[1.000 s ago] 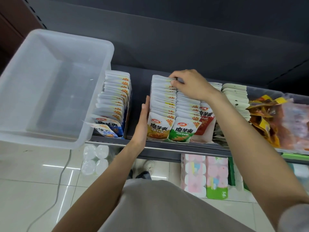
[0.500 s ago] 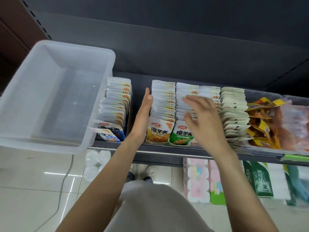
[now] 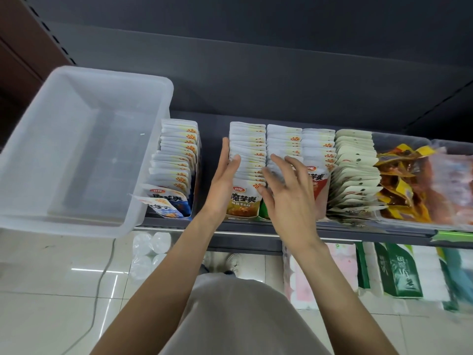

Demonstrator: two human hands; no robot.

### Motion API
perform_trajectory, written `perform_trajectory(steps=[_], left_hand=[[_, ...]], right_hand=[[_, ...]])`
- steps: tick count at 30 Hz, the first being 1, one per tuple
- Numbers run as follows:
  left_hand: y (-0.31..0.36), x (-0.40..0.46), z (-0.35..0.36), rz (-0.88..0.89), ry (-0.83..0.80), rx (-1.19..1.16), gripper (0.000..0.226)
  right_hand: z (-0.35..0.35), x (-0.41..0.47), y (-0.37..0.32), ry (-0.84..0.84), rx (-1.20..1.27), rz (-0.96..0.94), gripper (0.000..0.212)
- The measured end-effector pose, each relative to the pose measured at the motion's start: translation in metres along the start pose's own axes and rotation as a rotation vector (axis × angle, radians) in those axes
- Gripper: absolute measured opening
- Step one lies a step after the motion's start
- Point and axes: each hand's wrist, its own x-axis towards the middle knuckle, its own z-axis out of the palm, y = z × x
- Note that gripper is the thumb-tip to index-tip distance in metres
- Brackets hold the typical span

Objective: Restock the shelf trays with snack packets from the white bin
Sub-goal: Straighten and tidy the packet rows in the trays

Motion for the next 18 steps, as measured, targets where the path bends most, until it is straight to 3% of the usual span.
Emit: perform_trajectory(steps=[5,8,12,18], left_hand=[[-0.001,0.0,-0.003,0.039,-0.027,0.017,0.068],[0.0,-0.001,0.0,0.058,-0.026,0.042,0.072],[-0.001,-0.001,0.001,0.058,0.008,0.044,0.073],[0.003,0.001,0.0,0.042,0.022,0.029,0.07]], right_hand=[[0.004,0.008,-0.005,0.098,0.027,0.045,0.023],[0.003,0.008,-0.005,0.107,0.058,0.042,0.029],[0.0,0.009,0.002,0.028,0.101,0.071,0.053],[0.003,0.018,0.006,-0.069,0.1,-0.007,0.052]])
